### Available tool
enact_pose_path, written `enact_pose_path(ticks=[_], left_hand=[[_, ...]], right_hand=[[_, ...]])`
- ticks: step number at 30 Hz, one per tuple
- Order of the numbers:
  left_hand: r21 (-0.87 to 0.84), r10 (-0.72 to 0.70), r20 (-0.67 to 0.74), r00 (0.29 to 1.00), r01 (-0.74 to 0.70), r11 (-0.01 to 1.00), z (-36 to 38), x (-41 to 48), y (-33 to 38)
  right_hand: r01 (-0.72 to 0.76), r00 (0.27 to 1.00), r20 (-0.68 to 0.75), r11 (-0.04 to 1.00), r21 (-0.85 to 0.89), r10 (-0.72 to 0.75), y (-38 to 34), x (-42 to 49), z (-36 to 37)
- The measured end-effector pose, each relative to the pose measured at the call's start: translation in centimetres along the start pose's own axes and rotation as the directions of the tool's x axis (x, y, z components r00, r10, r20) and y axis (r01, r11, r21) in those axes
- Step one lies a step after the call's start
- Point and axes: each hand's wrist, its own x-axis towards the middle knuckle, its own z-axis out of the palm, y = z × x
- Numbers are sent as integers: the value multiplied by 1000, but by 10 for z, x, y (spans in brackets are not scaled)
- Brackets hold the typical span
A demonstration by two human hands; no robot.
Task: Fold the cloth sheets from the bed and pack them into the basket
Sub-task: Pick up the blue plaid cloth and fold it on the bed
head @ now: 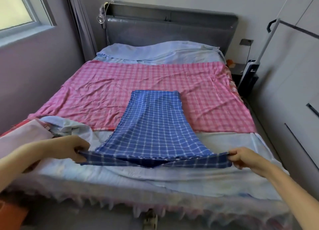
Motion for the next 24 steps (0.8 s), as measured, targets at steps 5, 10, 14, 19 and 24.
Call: enact_pose_path(ticks=[5,10,14,19,24], left_hand=[[-171,-43,21,999,46,984,-15,-41,-5],[-213,-185,-48,981,171,962,-4,1,-11],[-312,-313,-172,934,250,917,4,75,-30],[-406,-395,-230,889,281,869,13,188,-57],[-387,-444,-175,879,353,852,24,283,-83]], right_hand=[[25,995,92,985,173,-41,-3,-23,-7],[-6,998,-66,996,84,11,-20,19,13],[-109,969,-211,991,83,125,-29,91,33],[-259,911,-333,966,-1,244,-37,187,57],[-335,878,-393,937,-97,273,-40,267,67]])
